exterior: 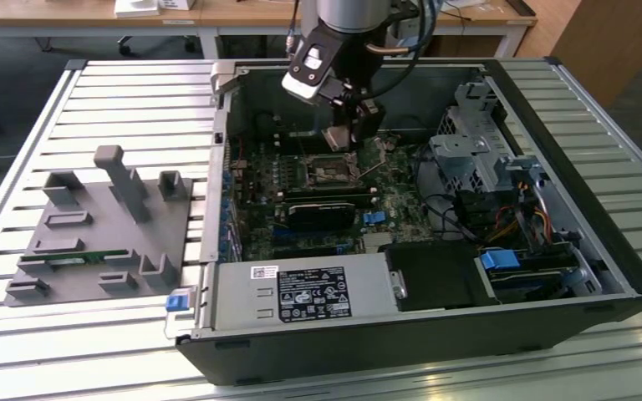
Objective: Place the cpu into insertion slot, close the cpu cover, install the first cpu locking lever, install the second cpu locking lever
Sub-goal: 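Place the cpu into insertion slot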
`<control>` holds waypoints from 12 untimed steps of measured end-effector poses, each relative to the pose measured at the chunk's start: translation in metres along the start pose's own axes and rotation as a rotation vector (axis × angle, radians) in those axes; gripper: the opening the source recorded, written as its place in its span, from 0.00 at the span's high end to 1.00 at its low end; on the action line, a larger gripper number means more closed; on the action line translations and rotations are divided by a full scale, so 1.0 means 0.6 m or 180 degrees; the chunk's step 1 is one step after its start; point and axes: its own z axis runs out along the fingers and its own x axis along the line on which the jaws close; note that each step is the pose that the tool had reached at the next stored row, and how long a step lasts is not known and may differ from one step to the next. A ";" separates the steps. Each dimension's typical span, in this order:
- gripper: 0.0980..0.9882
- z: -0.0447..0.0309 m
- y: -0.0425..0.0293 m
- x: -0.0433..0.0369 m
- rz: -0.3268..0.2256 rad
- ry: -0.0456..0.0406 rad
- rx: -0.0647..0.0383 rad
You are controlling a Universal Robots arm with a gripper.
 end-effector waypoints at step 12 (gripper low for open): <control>0.50 0.005 0.000 0.000 0.0000 0.0000 0.0000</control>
